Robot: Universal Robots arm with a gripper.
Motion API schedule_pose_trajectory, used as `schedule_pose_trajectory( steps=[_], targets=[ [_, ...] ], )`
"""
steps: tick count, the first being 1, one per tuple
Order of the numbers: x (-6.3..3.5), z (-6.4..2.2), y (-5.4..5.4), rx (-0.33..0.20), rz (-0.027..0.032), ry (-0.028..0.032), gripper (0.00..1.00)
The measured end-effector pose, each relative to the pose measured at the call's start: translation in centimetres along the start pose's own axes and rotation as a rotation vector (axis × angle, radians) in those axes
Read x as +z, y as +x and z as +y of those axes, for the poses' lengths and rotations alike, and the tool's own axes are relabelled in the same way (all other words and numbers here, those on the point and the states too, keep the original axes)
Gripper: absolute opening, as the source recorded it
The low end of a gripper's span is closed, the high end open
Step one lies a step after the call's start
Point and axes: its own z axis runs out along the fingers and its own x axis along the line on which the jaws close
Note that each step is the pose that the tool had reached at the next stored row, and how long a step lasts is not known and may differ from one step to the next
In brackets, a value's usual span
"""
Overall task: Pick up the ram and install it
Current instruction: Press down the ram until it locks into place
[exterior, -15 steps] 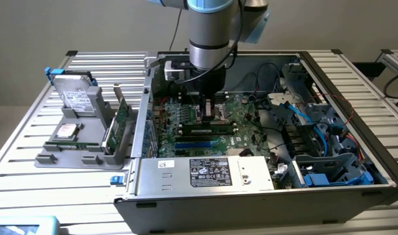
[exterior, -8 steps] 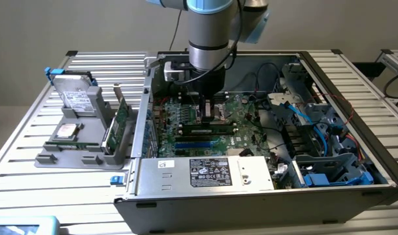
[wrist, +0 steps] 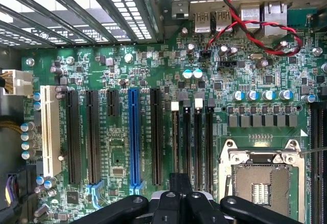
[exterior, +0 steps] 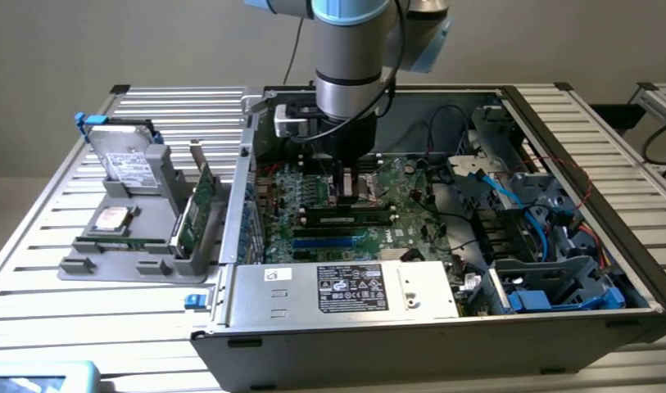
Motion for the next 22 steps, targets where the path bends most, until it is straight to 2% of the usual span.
schedule_pose_trajectory(
  steps=[5,7,8,15,22],
  targets=[
    [0.05,0.0,0.0,0.0,-0.0003,0.0023,0.11],
    [-0.12,-0.06,0.0,0.0,-0.0026,0.0037,0.11],
    [-0.29,-0.12,0.0,0.0,-0.0013,0.0027,0.11],
    [-1.32,-1.07,0.1,0.0,-0.0005,0.0024,0.11],
    [-1.58,-1.74,0.1,0.0,-0.0007,0.0024,0.11]
  ],
)
